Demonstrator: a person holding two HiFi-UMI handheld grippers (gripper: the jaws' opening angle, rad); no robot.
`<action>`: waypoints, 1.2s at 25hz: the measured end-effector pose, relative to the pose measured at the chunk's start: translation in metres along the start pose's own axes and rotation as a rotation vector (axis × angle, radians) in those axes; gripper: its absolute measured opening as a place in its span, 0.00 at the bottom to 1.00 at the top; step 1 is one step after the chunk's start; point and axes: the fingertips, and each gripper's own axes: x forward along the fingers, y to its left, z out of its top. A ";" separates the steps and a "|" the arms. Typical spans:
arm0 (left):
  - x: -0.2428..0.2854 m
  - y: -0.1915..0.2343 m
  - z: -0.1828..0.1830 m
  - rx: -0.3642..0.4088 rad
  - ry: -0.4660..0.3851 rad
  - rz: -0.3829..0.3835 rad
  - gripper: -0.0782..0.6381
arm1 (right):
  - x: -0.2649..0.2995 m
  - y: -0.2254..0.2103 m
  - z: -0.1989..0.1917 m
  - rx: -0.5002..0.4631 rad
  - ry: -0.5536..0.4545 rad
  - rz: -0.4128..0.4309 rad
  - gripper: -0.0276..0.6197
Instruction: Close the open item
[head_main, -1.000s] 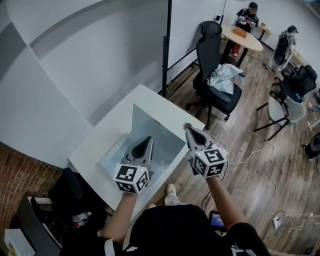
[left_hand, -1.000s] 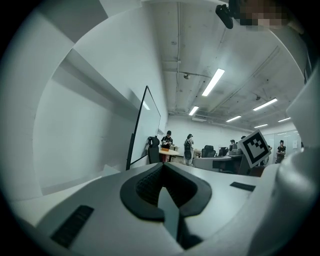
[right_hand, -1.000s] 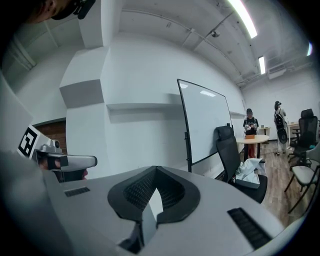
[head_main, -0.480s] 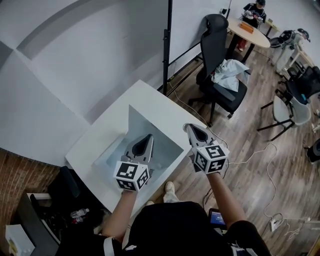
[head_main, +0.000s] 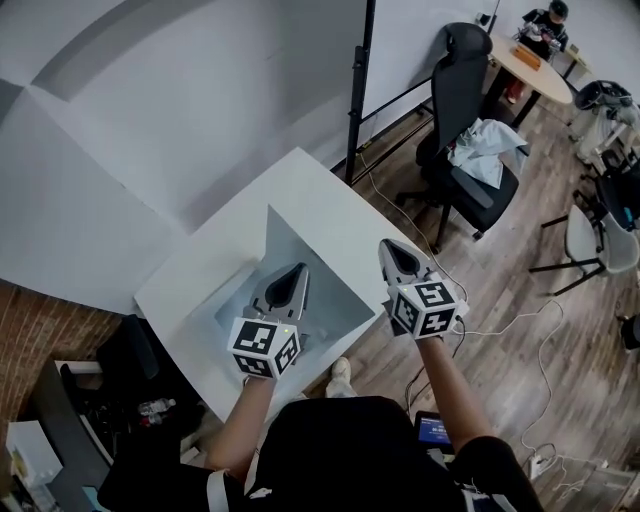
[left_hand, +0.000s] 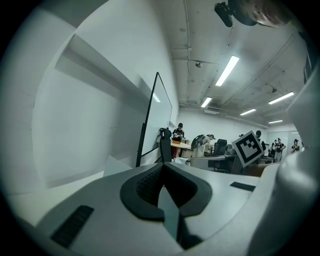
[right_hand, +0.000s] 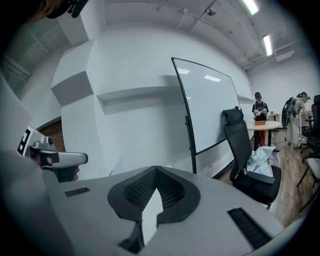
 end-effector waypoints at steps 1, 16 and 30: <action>0.002 0.002 -0.001 0.000 0.003 0.007 0.12 | 0.004 -0.001 -0.002 0.000 0.005 0.007 0.10; -0.005 0.032 -0.020 -0.031 0.030 0.140 0.12 | 0.059 0.021 -0.037 -0.028 0.107 0.152 0.10; -0.061 0.064 -0.027 -0.060 0.016 0.275 0.12 | 0.082 0.096 -0.045 -0.064 0.131 0.318 0.10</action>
